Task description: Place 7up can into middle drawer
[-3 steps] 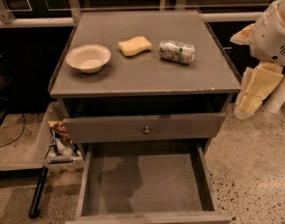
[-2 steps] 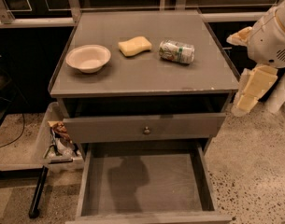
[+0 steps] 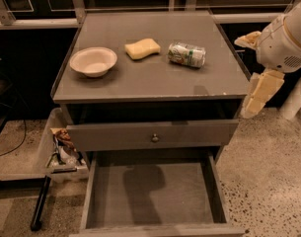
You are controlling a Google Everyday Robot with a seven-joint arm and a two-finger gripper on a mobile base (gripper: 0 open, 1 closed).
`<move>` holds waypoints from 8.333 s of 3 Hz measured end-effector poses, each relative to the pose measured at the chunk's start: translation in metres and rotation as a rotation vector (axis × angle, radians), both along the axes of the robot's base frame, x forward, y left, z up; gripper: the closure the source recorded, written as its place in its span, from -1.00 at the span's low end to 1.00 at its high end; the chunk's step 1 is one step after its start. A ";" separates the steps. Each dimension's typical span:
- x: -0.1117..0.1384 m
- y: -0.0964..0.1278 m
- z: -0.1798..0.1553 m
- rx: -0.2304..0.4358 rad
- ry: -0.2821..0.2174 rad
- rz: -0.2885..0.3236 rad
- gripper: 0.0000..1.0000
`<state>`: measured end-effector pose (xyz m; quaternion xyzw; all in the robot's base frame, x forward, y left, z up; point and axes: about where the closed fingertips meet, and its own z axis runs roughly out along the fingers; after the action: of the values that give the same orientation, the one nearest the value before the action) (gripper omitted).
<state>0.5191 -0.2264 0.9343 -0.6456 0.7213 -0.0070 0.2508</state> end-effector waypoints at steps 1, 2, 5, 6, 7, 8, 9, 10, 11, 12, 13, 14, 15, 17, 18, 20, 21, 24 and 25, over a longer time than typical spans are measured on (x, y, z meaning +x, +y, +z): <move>0.014 0.006 -0.005 0.020 -0.035 0.005 -1.00; 0.048 0.011 -0.010 0.088 -0.105 0.020 -1.00; 0.125 0.017 -0.021 0.369 -0.140 0.067 -1.00; 0.124 0.018 -0.022 0.367 -0.138 0.068 -1.00; 0.125 0.022 -0.024 0.360 -0.153 0.067 -1.00; 0.145 0.035 -0.023 0.415 -0.200 0.074 -1.00; 0.164 0.043 -0.023 0.457 -0.223 0.067 -1.00; 0.184 0.044 -0.030 0.477 -0.211 0.027 -1.00; 0.204 0.044 -0.040 0.477 -0.185 -0.028 -1.00; 0.222 0.047 -0.049 0.479 -0.161 -0.073 -1.00; 0.233 0.052 -0.054 0.499 -0.133 -0.106 -1.00; 0.239 0.056 -0.060 0.532 -0.101 -0.128 -1.00; 0.243 0.055 -0.070 0.566 -0.053 -0.166 -1.00; 0.244 0.055 -0.071 0.571 -0.048 -0.170 -0.19; 0.244 0.055 -0.071 0.571 -0.047 -0.170 0.26; 0.244 0.055 -0.071 0.571 -0.047 -0.170 1.00; 0.244 0.056 -0.071 0.571 -0.047 -0.170 1.00; 0.206 0.049 -0.053 0.636 -0.106 -0.118 1.00; 0.161 0.039 -0.045 0.676 -0.153 -0.075 1.00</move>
Offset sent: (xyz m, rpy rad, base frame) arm 0.0949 0.0133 -0.0151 0.1869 -0.1993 0.0366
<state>0.6798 -0.1878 0.8896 -0.4964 0.6852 0.1748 0.5034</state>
